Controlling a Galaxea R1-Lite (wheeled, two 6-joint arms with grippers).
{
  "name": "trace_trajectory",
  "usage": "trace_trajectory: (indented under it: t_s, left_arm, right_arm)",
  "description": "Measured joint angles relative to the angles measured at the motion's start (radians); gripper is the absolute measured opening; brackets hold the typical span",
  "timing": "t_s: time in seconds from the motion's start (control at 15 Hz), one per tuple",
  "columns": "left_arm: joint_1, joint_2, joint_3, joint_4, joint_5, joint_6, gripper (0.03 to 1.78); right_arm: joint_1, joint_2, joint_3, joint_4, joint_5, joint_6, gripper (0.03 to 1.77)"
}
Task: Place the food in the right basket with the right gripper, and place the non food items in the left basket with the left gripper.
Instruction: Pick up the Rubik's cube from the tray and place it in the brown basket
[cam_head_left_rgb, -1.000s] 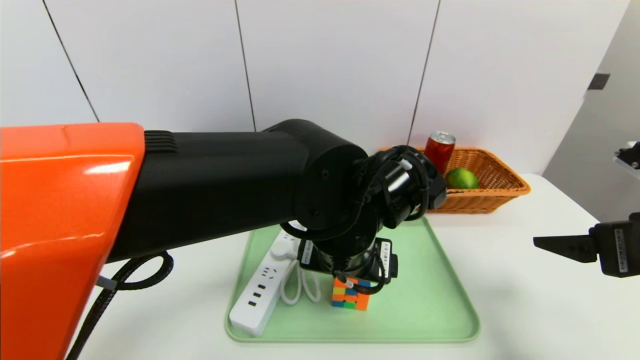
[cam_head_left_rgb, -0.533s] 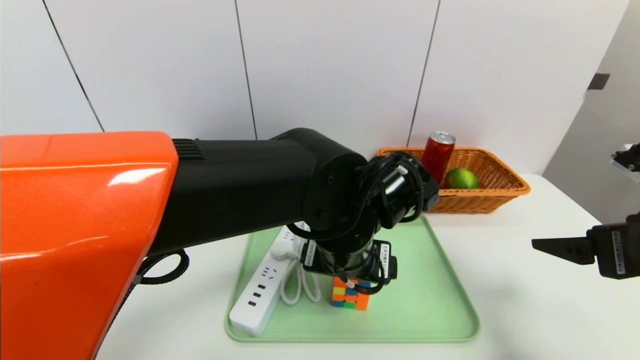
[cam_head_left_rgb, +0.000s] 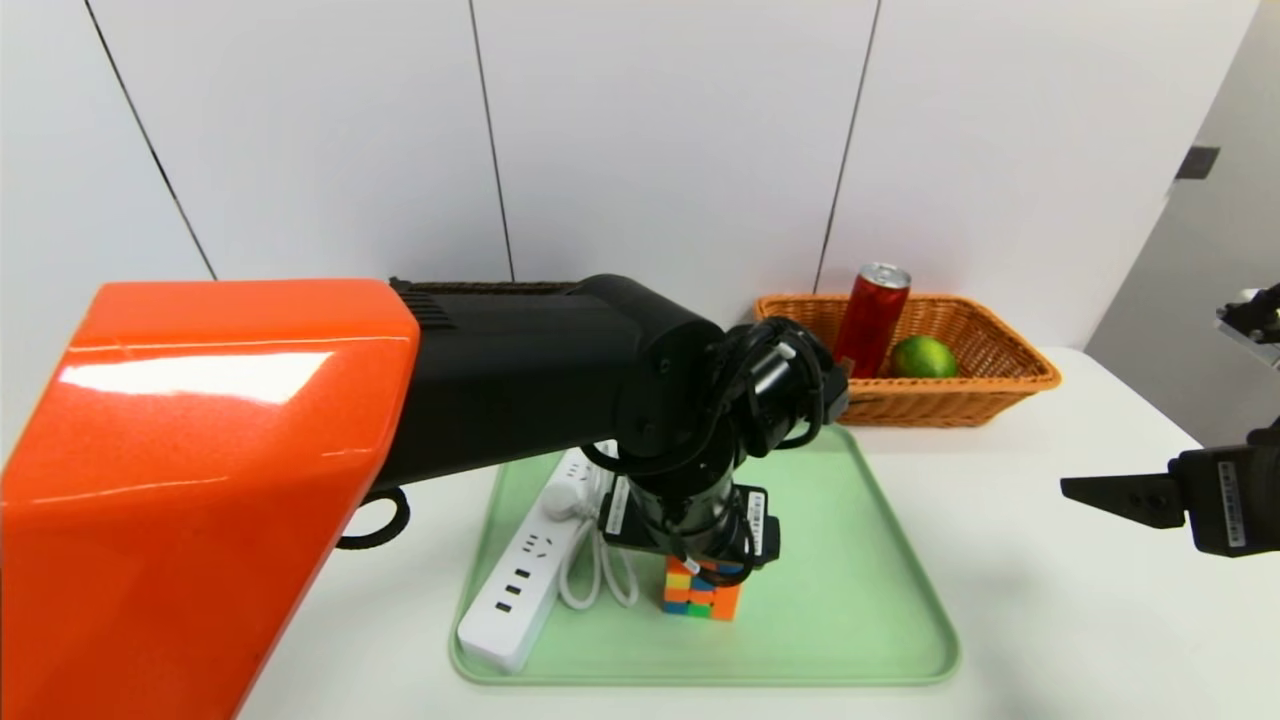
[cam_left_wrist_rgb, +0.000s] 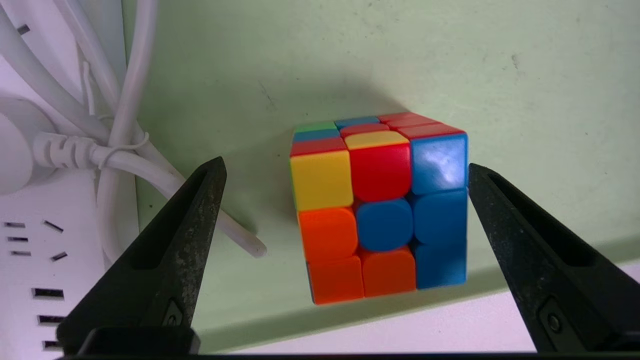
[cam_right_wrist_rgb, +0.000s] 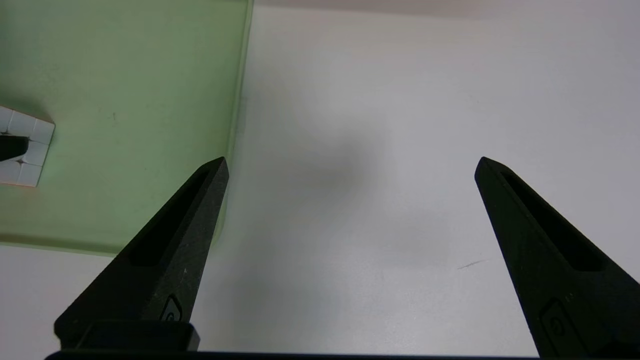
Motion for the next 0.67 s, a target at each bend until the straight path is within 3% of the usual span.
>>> trace_trajectory:
  t_s: [0.67]
  left_arm:
    - [0.003, 0.034, 0.0, -0.001, 0.001, 0.017, 1.69]
  right_arm:
    - [0.001, 0.024, 0.0, -0.005, 0.002, -0.003, 1.7]
